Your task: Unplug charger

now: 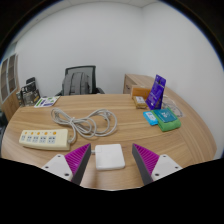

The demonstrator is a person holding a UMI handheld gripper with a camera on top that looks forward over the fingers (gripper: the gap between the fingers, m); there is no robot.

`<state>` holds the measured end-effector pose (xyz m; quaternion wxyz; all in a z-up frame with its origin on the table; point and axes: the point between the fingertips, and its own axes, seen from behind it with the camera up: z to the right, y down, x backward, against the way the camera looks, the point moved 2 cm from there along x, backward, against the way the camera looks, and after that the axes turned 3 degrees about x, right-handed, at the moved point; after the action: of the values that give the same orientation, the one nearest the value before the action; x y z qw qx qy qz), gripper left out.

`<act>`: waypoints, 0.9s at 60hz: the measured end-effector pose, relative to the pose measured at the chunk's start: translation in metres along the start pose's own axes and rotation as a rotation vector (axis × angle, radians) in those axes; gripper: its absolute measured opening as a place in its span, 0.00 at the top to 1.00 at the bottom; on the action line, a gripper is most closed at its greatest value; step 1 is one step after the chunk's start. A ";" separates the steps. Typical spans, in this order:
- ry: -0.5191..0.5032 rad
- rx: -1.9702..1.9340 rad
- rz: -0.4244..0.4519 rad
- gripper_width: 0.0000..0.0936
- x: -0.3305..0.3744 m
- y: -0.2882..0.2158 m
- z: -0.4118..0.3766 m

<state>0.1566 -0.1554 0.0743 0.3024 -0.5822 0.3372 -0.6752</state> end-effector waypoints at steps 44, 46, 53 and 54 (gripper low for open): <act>0.198 0.034 0.078 0.08 0.276 0.007 -0.057; 0.200 0.035 0.077 0.08 0.281 0.009 -0.059; 0.200 0.026 0.089 0.08 0.291 0.010 -0.064; 0.200 0.027 0.090 0.09 0.292 0.010 -0.064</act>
<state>0.0526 -0.3886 0.2300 0.3050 -0.4921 0.3822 -0.7202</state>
